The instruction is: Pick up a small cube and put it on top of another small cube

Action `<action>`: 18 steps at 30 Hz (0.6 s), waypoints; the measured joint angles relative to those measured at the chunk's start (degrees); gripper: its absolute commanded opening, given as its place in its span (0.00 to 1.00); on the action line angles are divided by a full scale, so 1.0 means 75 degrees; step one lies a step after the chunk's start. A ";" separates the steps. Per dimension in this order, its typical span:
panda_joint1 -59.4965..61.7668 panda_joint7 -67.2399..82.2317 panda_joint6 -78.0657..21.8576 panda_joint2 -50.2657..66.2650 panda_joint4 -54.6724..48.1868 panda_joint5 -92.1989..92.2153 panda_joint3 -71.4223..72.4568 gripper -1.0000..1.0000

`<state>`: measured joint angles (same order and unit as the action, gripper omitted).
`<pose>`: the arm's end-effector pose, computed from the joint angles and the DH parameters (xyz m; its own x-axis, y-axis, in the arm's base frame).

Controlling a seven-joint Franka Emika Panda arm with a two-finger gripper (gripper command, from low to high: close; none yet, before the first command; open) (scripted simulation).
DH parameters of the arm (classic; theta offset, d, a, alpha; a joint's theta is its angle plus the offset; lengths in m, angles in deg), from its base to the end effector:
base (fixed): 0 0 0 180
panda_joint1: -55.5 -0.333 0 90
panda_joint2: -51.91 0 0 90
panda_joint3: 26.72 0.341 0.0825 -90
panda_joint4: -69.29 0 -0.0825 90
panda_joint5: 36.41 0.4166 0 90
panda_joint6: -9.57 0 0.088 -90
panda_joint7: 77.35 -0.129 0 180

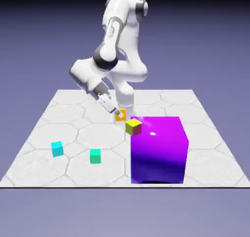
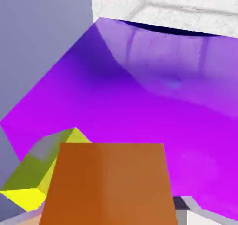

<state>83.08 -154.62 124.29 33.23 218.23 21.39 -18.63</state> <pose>0.4134 -0.0764 0.3526 -0.5446 -0.4724 -0.6930 -0.7988 0.5441 0.2567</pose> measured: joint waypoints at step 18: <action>0.4927 -0.3524 -0.1758 -0.1432 -0.1259 0.0769 0.4918 0.00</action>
<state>120.03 -181.05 111.11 22.49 208.78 27.16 18.26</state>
